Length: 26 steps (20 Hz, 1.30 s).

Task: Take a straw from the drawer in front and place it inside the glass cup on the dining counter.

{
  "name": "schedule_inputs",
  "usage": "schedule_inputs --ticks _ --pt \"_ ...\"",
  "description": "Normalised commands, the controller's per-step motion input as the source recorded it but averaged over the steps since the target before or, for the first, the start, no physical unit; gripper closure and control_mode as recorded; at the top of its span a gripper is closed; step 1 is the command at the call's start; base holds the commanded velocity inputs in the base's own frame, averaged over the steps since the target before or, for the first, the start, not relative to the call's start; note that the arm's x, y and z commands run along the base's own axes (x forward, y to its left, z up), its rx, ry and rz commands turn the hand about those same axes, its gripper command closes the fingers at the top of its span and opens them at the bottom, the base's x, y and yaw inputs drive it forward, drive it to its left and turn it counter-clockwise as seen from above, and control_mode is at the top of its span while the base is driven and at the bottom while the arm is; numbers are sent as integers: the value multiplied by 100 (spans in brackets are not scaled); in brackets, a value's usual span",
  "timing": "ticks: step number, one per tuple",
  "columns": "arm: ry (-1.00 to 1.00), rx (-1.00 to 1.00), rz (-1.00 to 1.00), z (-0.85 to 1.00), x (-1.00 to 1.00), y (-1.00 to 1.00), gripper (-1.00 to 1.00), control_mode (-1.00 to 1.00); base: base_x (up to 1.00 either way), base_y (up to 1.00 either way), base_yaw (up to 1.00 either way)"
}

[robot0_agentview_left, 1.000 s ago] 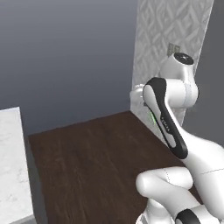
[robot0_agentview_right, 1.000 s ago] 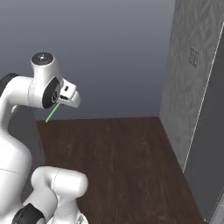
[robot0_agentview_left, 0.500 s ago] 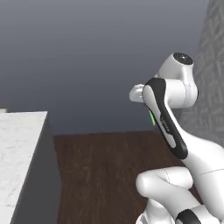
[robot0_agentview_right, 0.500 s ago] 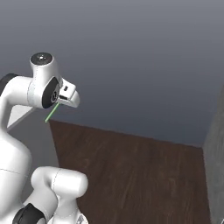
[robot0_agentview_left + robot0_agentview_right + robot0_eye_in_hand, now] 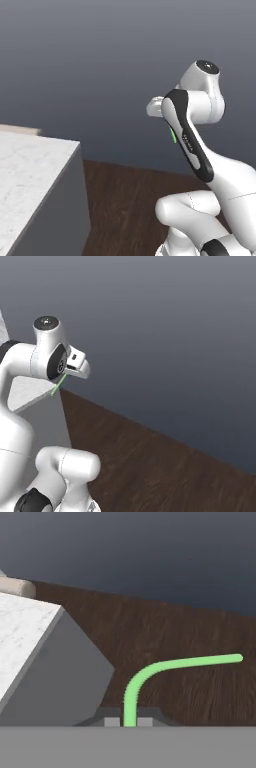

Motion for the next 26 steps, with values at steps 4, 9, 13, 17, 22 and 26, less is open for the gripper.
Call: schedule_inputs --ticks 4,9,13,17,22,26 --pt "0 0 0 0 0 0 100 100 88 -85 47" --pt "0 0 0 0 0 0 100 100 97 -76 47" --pt "0 0 0 0 0 0 100 100 99 -61 51" --pt "0 0 0 0 0 0 100 100 91 -58 57" --pt "0 0 0 0 0 0 100 100 81 -67 57" --pt "0 0 0 0 0 0 100 100 79 -73 54"
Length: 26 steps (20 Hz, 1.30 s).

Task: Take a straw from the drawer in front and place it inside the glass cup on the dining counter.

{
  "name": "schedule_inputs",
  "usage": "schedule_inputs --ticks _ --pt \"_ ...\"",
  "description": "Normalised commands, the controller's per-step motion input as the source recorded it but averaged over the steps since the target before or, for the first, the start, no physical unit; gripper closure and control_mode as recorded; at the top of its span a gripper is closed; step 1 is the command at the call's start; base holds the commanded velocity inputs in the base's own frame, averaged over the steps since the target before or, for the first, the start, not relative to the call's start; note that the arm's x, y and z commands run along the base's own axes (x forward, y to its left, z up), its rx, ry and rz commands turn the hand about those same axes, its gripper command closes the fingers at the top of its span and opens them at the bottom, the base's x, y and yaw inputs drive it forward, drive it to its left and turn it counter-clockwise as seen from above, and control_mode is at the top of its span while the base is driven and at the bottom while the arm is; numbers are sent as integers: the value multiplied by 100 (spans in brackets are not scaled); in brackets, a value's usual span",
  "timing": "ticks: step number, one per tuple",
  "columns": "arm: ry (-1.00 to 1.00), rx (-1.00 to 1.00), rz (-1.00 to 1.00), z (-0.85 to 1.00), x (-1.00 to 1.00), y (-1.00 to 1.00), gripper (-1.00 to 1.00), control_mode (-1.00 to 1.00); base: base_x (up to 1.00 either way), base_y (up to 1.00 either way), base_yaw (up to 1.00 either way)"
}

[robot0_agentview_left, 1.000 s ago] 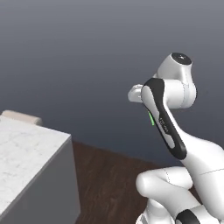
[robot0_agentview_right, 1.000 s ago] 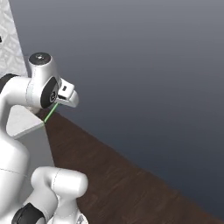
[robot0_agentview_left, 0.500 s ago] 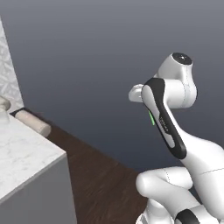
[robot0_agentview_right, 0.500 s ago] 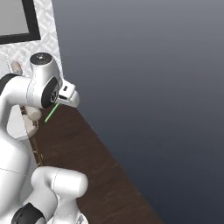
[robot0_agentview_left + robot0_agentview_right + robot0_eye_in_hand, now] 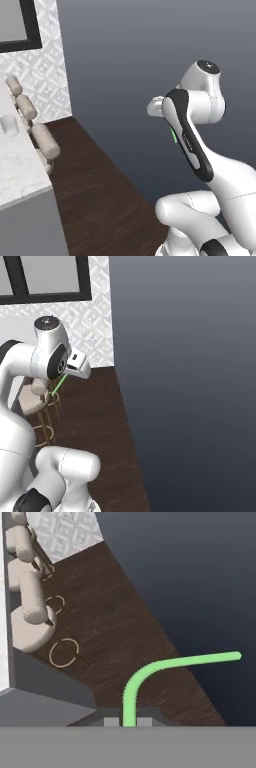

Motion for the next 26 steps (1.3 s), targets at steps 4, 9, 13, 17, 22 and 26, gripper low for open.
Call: schedule_inputs --ticks 4,9,13,17,22,26 --pt "0 0 0 0 0 0 100 100 78 -70 56" --pt "0 0 0 0 0 0 100 100 74 -64 60" --pt "0 0 0 0 0 0 100 100 78 -54 62" --pt "0 0 0 0 0 0 100 100 83 -48 64" --pt "0 0 0 0 0 0 100 100 77 -49 65" --pt "0 0 0 0 0 0 100 100 61 -58 63"
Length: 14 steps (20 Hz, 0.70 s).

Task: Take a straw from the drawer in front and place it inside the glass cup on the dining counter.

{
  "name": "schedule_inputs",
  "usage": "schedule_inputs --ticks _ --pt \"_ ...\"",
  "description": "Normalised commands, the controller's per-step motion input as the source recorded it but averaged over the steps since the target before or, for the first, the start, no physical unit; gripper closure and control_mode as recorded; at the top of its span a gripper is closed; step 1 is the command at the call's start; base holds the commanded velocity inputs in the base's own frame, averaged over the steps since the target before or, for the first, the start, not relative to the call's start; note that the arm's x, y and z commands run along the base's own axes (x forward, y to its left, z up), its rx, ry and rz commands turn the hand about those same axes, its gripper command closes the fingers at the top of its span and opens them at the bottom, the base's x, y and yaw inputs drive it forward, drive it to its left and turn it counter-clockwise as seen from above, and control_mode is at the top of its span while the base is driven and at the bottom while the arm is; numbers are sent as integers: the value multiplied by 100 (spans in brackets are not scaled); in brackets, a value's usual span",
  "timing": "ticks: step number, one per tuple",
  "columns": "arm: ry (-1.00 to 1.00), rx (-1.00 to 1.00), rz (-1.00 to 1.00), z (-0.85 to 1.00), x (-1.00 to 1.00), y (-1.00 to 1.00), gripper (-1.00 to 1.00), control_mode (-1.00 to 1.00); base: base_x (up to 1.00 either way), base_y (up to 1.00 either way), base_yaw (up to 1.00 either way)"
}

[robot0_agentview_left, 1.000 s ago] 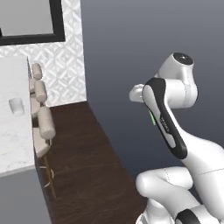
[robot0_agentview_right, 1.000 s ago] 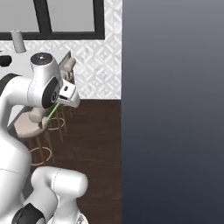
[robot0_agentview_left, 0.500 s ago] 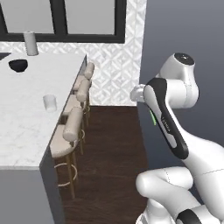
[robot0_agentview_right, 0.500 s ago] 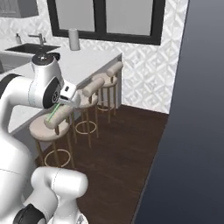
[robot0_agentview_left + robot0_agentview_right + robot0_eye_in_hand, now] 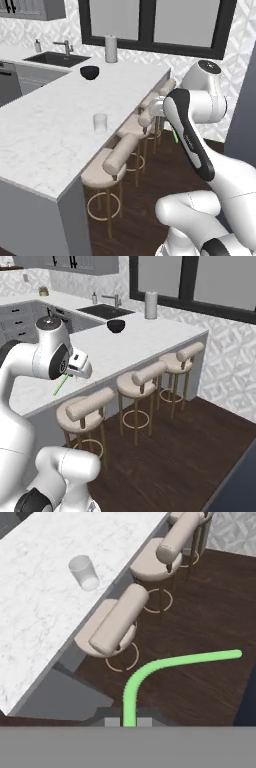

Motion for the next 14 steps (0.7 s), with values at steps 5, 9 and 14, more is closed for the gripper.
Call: schedule_inputs --ticks 5,9,14 --pt "0 0 0 0 0 0 100 100 26 -77 61" --pt "0 0 0 0 0 0 100 100 19 -85 57" --pt "0 0 0 0 0 0 100 100 22 -85 57"
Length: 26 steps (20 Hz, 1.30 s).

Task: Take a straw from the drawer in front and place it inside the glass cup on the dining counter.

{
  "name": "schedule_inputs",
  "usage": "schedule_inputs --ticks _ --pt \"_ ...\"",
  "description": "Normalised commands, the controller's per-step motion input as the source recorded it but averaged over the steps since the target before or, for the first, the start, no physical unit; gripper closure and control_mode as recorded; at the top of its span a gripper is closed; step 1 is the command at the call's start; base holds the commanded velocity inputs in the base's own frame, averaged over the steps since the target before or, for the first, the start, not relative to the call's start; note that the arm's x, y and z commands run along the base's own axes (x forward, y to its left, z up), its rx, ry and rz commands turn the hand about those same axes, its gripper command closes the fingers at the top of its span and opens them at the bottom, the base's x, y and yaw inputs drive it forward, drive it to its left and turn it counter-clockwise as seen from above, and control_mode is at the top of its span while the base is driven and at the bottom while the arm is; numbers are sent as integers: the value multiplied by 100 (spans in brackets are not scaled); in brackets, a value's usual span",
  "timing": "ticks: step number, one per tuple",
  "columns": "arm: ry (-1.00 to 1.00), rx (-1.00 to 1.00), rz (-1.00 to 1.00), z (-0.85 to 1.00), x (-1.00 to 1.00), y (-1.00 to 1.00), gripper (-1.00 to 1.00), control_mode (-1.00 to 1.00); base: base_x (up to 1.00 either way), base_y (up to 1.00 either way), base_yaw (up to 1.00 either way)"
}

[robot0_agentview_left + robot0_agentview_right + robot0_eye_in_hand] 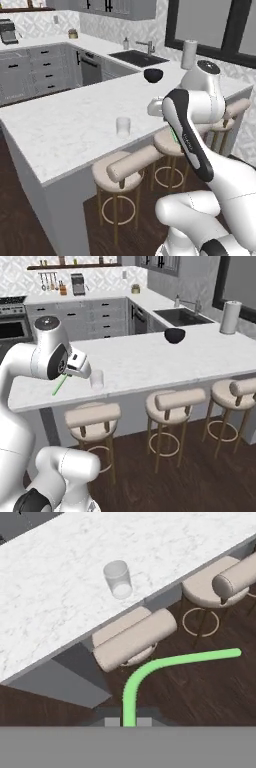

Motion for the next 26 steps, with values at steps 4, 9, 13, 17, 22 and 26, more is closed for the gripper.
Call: schedule_inputs --ticks 4,9,13,17,22,26 --pt "0 0 0 0 0 0 100 100 24 -84 57" --pt "0 0 0 0 0 0 100 100 33 -86 54" --pt "0 0 0 0 0 0 100 100 68 -79 47" --pt "0 0 0 0 0 0 100 100 99 -36 35" --pt "0 0 0 0 0 0 100 100 100 -1 26" --pt "-1 1 14 0 34 1 100 -100 50 0 12"
